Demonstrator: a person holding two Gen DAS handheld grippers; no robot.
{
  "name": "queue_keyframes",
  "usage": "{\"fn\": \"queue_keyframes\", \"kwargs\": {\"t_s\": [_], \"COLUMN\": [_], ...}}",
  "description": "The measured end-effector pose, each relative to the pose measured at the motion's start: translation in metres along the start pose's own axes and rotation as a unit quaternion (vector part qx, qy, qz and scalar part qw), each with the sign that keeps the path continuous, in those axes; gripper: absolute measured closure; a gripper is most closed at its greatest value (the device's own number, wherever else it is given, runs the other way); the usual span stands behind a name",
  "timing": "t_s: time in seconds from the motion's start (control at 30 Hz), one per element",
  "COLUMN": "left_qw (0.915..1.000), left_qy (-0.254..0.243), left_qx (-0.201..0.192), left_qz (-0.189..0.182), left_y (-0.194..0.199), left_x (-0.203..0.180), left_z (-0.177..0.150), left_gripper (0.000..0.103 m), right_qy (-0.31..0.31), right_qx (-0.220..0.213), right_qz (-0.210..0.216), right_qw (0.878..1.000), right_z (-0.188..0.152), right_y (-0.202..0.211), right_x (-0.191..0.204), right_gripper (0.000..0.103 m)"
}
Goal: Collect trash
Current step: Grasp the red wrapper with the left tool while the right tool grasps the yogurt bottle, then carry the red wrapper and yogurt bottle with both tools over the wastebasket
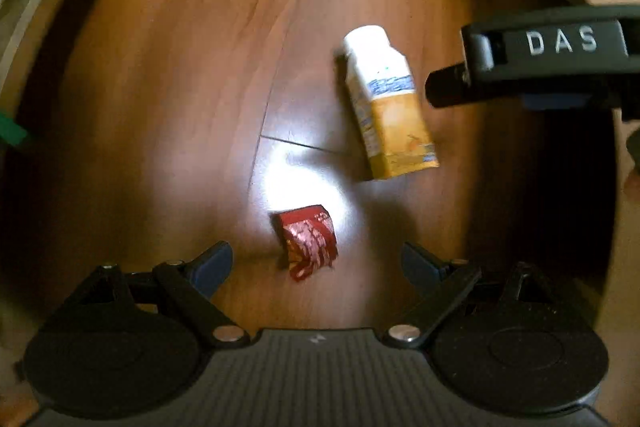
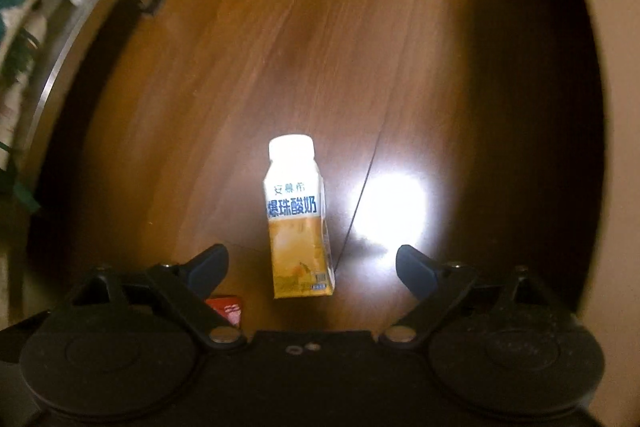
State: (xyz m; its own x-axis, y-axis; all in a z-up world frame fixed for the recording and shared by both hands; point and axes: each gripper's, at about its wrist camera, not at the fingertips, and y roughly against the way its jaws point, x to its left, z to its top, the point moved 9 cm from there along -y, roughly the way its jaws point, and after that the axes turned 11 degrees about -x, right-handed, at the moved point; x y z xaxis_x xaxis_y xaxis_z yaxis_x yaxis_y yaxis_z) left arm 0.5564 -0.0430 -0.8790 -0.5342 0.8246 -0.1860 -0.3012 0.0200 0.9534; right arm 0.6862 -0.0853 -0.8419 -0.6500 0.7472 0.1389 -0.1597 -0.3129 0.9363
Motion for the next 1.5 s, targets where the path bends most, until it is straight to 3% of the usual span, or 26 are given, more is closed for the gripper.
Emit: {"fn": "queue_keyframes", "kwargs": {"t_s": [0.2, 0.37, 0.43, 0.53, 0.57, 0.6, 0.63, 0.8, 0.97, 1.13, 1.3, 1.5], "left_qw": [0.9994, 0.9990, 0.9991, 0.9993, 0.9994, 0.9994, 0.9995, 0.9997, 0.9997, 0.9994, 0.9997, 0.9987], "left_qy": [0.006, 0.008, -0.001, -0.013, -0.013, -0.012, -0.010, 0.001, 0.006, 0.028, 0.023, 0.001], "left_qx": [0.029, 0.036, 0.036, 0.026, 0.023, 0.022, 0.023, 0.022, 0.018, 0.014, 0.004, -0.050], "left_qz": [0.018, 0.024, 0.021, 0.022, 0.022, 0.022, 0.021, 0.015, 0.015, 0.014, 0.009, -0.009], "left_y": [-0.055, -0.076, -0.079, -0.078, -0.078, -0.077, -0.076, -0.064, -0.028, 0.040, 0.130, 0.264], "left_x": [0.005, 0.008, 0.007, 0.003, 0.002, 0.002, 0.001, 0.000, 0.005, 0.016, 0.014, 0.011], "left_z": [-0.015, -0.024, -0.024, -0.023, -0.024, -0.024, -0.024, -0.020, -0.013, 0.000, 0.022, 0.063], "left_gripper": [0.011, 0.015, 0.029, 0.038, 0.048, 0.054, 0.068, 0.069, 0.070, 0.070, 0.070, 0.070], "right_qy": [0.016, 0.020, 0.023, 0.022, 0.021, 0.021, 0.022, 0.016, -0.013, -0.031, -0.043, -0.046], "right_qx": [0.023, 0.031, 0.034, 0.041, 0.044, 0.045, 0.044, 0.036, 0.024, 0.007, -0.026, -0.075], "right_qz": [0.012, 0.015, 0.012, 0.005, 0.003, 0.001, 0.001, -0.011, -0.013, -0.003, 0.011, 0.029], "right_qw": [1.000, 0.999, 0.999, 0.999, 0.999, 0.999, 0.999, 0.999, 1.000, 0.999, 0.999, 0.996], "right_z": [-0.007, -0.010, -0.010, -0.013, -0.013, -0.012, -0.012, -0.010, -0.011, -0.007, 0.005, 0.036], "right_y": [-0.053, -0.073, -0.074, -0.078, -0.079, -0.079, -0.077, -0.062, -0.011, 0.065, 0.165, 0.299], "right_x": [0.010, 0.016, 0.014, 0.010, 0.010, 0.010, 0.009, 0.010, 0.011, 0.024, 0.046, 0.073], "right_gripper": [0.019, 0.027, 0.032, 0.046, 0.055, 0.058, 0.060, 0.063, 0.063, 0.063, 0.063, 0.063]}}
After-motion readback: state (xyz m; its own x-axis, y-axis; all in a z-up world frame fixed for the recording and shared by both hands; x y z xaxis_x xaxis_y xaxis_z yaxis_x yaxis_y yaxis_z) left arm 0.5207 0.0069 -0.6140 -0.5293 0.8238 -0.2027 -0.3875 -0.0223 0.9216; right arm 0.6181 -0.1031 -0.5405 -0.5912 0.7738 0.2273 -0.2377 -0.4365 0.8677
